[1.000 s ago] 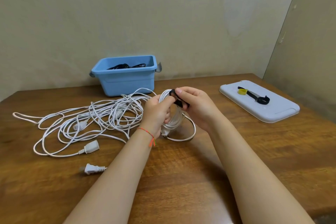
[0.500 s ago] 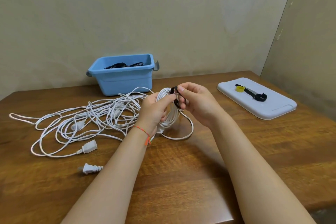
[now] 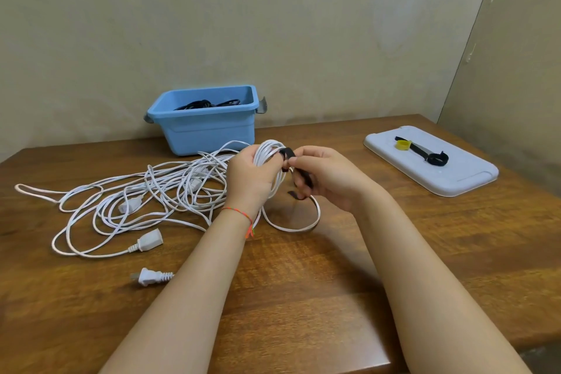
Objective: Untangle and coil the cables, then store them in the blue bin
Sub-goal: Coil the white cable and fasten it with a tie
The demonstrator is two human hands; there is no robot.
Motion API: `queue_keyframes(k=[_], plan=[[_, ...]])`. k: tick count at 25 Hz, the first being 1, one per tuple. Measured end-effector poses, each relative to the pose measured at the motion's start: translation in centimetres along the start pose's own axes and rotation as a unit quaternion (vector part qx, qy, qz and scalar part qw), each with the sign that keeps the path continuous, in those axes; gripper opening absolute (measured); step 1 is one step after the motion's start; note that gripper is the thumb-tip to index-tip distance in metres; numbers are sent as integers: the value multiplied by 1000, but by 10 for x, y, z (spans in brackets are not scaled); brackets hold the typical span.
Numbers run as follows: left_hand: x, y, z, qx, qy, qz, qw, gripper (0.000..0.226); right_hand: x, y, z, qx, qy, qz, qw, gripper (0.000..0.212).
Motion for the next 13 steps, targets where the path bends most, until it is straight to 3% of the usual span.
queue_keyframes(k=[3,9,13], plan=[[6,3,-4,-17,41,37,998,17,-2,-3,0,7,-10,50,999,22],[6,8,-9,-98,-78,-133,983,44,-10,0,0,-7,-69,174,982,22],[6,18,-13,-127,-87,-125,980,56,-2,11,2,31,-78,139,987,28]])
Point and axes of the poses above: each hand's wrist, its own z-axis towards the middle knuckle, its own y-axis out of the palm, x = y × z, the point moved 6 cm from there along z, towards the middle knuckle, and after that the axes turned 11 degrees about z, right-handed, at the moved point
